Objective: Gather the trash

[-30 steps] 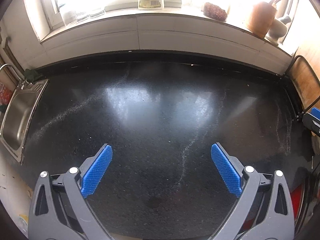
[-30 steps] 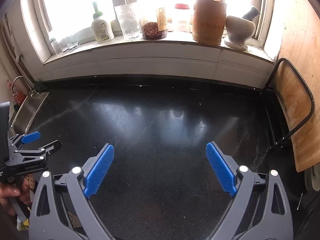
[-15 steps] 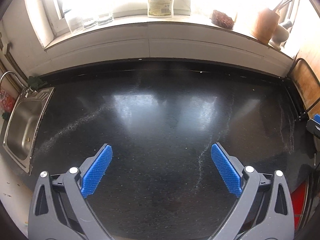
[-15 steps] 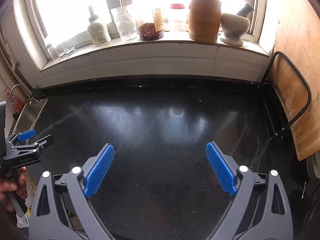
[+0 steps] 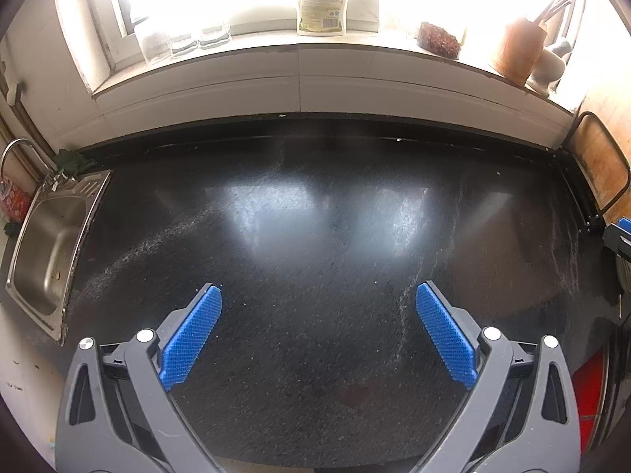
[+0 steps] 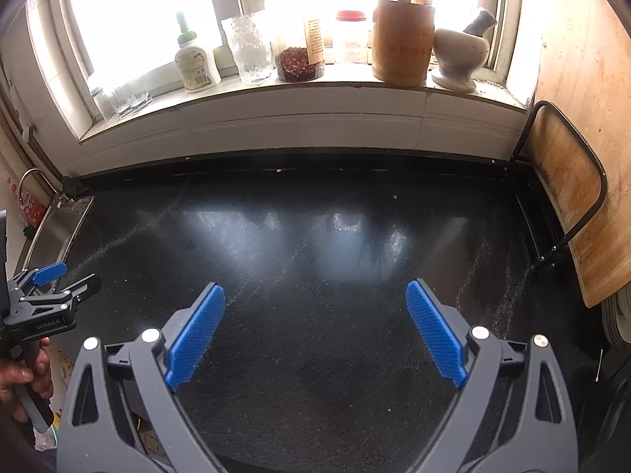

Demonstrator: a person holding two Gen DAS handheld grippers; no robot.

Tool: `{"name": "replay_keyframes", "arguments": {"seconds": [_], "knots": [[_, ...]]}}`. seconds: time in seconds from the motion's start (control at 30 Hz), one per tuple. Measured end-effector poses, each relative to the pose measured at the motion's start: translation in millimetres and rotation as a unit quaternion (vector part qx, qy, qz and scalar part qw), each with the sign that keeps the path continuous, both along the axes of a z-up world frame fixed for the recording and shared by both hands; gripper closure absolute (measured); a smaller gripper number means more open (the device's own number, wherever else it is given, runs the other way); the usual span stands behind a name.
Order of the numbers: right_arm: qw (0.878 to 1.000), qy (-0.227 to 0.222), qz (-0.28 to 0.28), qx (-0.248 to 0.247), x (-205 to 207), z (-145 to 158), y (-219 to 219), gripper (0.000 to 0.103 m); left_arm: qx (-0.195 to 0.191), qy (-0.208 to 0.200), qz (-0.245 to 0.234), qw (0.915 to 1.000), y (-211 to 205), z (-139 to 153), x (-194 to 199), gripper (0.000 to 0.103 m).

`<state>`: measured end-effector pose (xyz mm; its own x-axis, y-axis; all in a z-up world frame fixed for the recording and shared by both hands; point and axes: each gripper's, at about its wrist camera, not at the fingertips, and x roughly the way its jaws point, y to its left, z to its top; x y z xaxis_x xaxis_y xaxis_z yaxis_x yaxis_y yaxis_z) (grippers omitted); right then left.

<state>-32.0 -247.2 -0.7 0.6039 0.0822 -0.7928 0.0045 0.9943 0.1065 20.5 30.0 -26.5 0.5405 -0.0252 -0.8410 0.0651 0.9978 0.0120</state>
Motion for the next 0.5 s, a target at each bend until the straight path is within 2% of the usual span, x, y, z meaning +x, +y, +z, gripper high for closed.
{"name": "replay_keyframes", "arguments": {"seconds": [0.5], "knots": [[1.0, 0.001, -0.005, -0.002, -3.5, -0.3, 0.8, 0.013, -0.009, 0.003, -0.001, 1.0, -0.2, -2.2, -1.6, 0.007]]}}
